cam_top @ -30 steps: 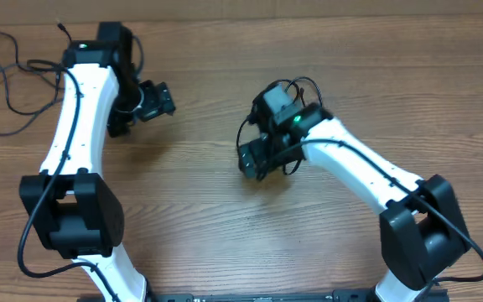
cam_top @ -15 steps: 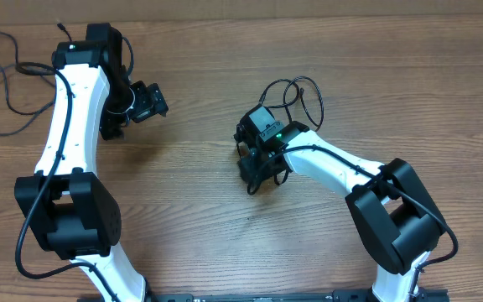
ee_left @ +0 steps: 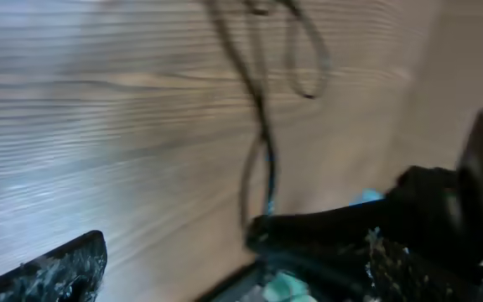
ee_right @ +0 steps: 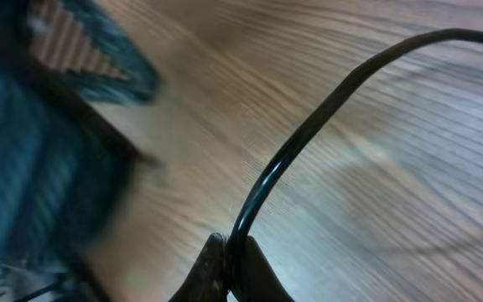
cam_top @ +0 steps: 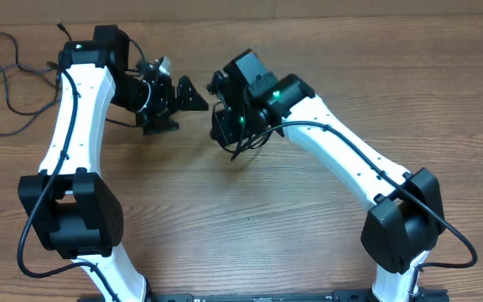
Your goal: Untangle cables
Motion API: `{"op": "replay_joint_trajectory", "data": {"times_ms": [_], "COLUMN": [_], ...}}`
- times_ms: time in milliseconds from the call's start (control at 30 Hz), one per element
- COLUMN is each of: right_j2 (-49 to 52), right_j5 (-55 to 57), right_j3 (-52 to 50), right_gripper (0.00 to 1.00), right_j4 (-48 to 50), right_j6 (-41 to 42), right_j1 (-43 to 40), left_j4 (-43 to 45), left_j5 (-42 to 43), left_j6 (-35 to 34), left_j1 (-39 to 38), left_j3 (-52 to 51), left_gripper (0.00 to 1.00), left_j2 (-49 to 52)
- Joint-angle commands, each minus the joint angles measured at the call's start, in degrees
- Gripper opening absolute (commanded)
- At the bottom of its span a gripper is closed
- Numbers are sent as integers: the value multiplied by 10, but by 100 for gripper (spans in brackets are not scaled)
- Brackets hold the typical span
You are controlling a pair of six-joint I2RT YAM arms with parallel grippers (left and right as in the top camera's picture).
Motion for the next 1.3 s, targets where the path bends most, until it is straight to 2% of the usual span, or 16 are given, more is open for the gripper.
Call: {"op": "replay_joint_trajectory", "data": {"times_ms": [0,67,167,267,367,467,533,567,667,867,1033,1133,1267], "right_j2": [-11,-11,-14,-21,-32,-37,-37,-37,-37,-37,-37,-37,-37], "right_j5": [-30,-49,-94,-94,-125,-136,-136,-136,-138,-158,-158,-158,-158], "right_j3": [13,13,13,13,13,13,13,13,13,13,13,13,13], "right_gripper": [4,4,4,4,4,4,4,4,4,4,4,4,4], "right_j4": [0,7,41,77,94,94,94,94,92,88,75,72,69], "right_j6": [6,7,9,57,65,65,65,65,65,65,64,64,65], "right_j1": [3,3,0,-6,-15,-16,-16,-16,-16,-12,-12,-12,-12], "left_j4": [0,-1,2,3,7,7,8,7,5,5,-7,-12,-15], "left_j5": [66,66,65,51,51,51,53,53,53,53,69,83,83], "left_j6": [-15,-20,-54,-61,-70,-70,-70,-70,-70,-70,-69,-69,-69], "left_j1": [2,3,1,3,3,3,3,3,3,3,3,3,3], "left_j3": [-2,-2,-2,-2,-2,-2,-2,-2,-2,-2,-2,-2,-2], "left_gripper": [100,98,90,85,80,66,43,36,26,20,20,8,5], "left_j2": [5,5,5,5,5,5,5,5,5,5,5,5,5]}}
